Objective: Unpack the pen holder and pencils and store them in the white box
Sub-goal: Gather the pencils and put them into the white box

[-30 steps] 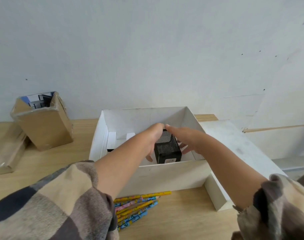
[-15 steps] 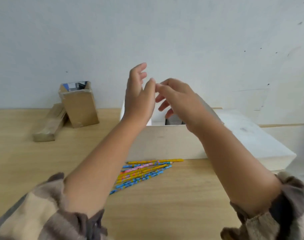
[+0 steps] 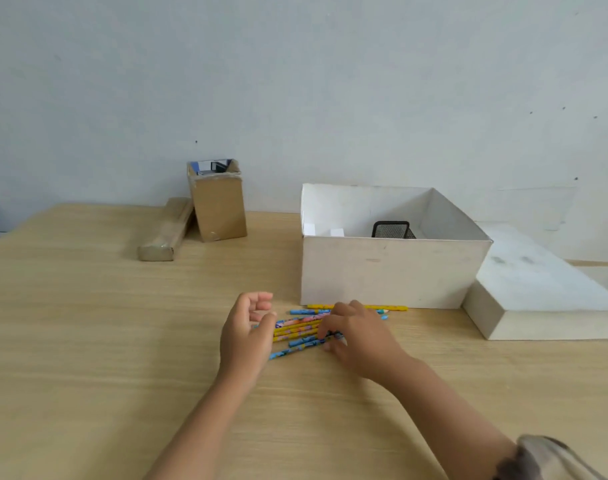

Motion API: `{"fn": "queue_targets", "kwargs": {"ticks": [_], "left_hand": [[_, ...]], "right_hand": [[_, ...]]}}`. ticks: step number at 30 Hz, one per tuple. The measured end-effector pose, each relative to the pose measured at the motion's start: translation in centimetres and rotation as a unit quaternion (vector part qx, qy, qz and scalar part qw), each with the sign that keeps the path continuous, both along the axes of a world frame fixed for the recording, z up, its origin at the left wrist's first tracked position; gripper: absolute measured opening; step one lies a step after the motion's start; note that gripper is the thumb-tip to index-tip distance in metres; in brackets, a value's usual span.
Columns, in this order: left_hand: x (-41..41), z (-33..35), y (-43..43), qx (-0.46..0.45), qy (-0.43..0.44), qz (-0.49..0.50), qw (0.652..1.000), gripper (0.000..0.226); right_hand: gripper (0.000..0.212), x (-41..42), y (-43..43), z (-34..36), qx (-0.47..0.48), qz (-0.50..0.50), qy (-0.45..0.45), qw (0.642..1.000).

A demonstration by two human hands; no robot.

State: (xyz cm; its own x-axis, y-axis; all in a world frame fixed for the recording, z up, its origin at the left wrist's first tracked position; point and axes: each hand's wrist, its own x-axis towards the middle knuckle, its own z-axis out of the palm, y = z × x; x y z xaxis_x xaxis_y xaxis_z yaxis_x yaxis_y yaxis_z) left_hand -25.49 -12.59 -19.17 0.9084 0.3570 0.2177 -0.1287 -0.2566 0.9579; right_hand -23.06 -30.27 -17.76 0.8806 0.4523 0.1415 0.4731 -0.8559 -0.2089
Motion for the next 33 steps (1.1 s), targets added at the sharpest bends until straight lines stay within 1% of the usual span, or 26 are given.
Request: {"fn": "queue_targets", "kwargs": {"ticks": [4, 6, 8, 9, 10, 12, 13, 14, 16, 17, 18, 19, 20, 21, 22, 23, 24, 25, 26, 30, 33], "left_hand": [[-0.8, -1.3, 0.0, -0.019, -0.052, 0.05, 0.997, 0.018], [-1.0, -1.5, 0.2, -0.035, -0.092, 0.087, 0.991, 0.029], [-1.3, -1.2, 0.4, -0.037, -0.132, 0.119, 0.983, 0.042], [-1.5, -1.0, 0.4, -0.041, -0.143, 0.126, 0.981, 0.048], [-1.6, -0.9, 0.4, -0.052, -0.146, 0.119, 0.981, 0.053], [-1.6, -0.8, 0.1, -0.095, -0.126, 0.066, 0.985, 0.058], [-1.5, -0.8, -0.2, -0.11, -0.109, 0.03, 0.988, 0.052], [-1.6, -0.8, -0.4, -0.117, -0.093, -0.001, 0.989, 0.039], [-1.6, -0.7, -0.7, -0.13, -0.074, -0.021, 0.988, 0.008], [-1.6, -0.7, -0.6, -0.145, -0.067, -0.017, 0.987, 0.006], [-1.7, -0.6, -0.5, -0.161, -0.06, -0.009, 0.985, 0.012], [-1.7, -0.7, -0.3, -0.181, -0.055, -0.002, 0.982, 0.016], [-1.6, -0.6, -0.1, -0.197, -0.05, 0.007, 0.979, 0.019], [-1.6, -0.6, 0.0, -0.205, -0.045, 0.017, 0.978, 0.02], [-1.5, -0.5, 0.1, -0.208, -0.039, 0.024, 0.977, 0.02], [-1.5, -0.6, 0.2, -0.208, -0.032, 0.027, 0.977, 0.019], [-1.5, -0.5, 0.2, -0.206, -0.024, 0.027, 0.978, 0.019], [-1.5, -0.5, 0.1, -0.204, -0.018, 0.024, 0.979, 0.018], [-1.5, -0.5, -0.1, -0.202, -0.013, 0.02, 0.979, 0.018], [-1.4, -0.4, -0.3, -0.182, -0.002, 0.019, 0.983, 0.016], [-1.4, -0.4, -0.3, -0.168, -0.004, 0.027, 0.985, 0.015]], "right_hand": [[0.018, -0.2, 0.0, -1.2, 0.03, -0.015, -0.024, 0.999], [0.016, -0.3, 0.2, -1.5, 0.023, -0.017, -0.043, 0.999], [0.013, -0.5, 0.5, -1.2, 0.043, -0.036, -0.041, 0.998], [0.009, -0.6, 0.9, -0.9, 0.079, -0.052, -0.024, 0.995], [0.005, -0.7, 1.3, -0.5, 0.136, -0.063, 0.007, 0.989], [0.022, -1.0, 2.7, 0.3, 0.263, -0.073, 0.073, 0.959], [0.028, -1.3, 3.5, 0.6, 0.306, -0.071, 0.097, 0.944], [0.03, -1.6, 4.2, 1.0, 0.34, -0.066, 0.118, 0.931], [0.028, -2.4, 5.3, 1.3, 0.388, -0.052, 0.164, 0.905], [0.024, -2.7, 5.6, 1.3, 0.399, -0.046, 0.184, 0.897], [0.02, -2.9, 5.7, 1.4, 0.398, -0.043, 0.192, 0.896], [0.017, -2.9, 5.5, 1.4, 0.385, -0.047, 0.179, 0.904], [0.015, -2.7, 5.0, 1.3, 0.353, -0.059, 0.145, 0.922], [0.016, -2.4, 4.2, 1.1, 0.295, -0.077, 0.096, 0.948], [0.017, -2.0, 3.2, 1.1, 0.212, -0.094, 0.041, 0.972], [0.019, -1.6, 2.3, 1.0, 0.126, -0.1, -0.003, 0.987], [0.02, -1.2, 1.4, 0.8, 0.059, -0.097, -0.021, 0.993], [0.021, -0.9, 0.7, 0.5, 0.019, -0.092, -0.021, 0.995], [0.021, -0.8, 0.2, 0.3, -0.002, -0.086, -0.013, 0.996], [0.019, -0.6, -0.1, -0.7, 0.018, -0.054, -0.027, 0.998], [0.017, -0.5, -0.1, -0.9, -0.003, -0.053, -0.027, 0.998]]}}
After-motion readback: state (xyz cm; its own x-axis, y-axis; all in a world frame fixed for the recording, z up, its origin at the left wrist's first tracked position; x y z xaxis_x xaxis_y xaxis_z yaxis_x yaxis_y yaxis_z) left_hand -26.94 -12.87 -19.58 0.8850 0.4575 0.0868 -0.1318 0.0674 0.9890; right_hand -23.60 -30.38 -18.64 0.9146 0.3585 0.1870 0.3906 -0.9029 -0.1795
